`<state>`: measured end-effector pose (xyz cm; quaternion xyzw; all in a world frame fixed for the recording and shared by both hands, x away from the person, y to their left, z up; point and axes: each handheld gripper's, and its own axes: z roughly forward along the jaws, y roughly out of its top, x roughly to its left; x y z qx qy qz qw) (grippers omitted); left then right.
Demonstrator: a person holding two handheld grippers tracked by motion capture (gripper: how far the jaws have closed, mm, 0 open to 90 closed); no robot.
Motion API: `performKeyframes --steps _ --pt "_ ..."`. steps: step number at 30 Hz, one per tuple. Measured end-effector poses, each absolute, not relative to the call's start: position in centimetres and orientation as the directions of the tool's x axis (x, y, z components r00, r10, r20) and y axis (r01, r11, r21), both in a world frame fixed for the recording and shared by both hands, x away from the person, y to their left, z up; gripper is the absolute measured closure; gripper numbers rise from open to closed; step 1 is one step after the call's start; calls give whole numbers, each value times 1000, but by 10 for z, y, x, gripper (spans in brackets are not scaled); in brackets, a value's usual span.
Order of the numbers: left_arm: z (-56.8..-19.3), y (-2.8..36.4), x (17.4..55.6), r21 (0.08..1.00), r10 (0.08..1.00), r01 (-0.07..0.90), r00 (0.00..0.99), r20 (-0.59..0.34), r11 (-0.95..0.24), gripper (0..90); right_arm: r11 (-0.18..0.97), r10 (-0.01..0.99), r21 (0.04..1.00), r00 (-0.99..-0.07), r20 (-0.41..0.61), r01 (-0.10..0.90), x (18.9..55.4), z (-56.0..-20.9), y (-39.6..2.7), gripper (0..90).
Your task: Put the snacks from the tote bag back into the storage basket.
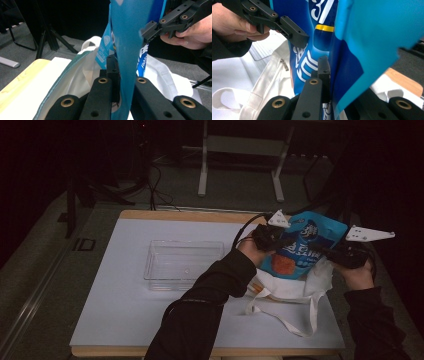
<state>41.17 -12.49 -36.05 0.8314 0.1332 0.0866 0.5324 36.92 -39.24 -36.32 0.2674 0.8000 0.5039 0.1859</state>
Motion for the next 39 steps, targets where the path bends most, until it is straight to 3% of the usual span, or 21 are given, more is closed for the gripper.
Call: performKeyframes --steps 22,39 --pt "-304 -101 393 919 307 73 950 54 -388 900 349 571 923 -817 -75 160 355 -307 -373 879" --pt "-280 -49 376 925 330 63 941 70 -376 900 381 495 920 -861 -117 94 353 -281 -331 879"
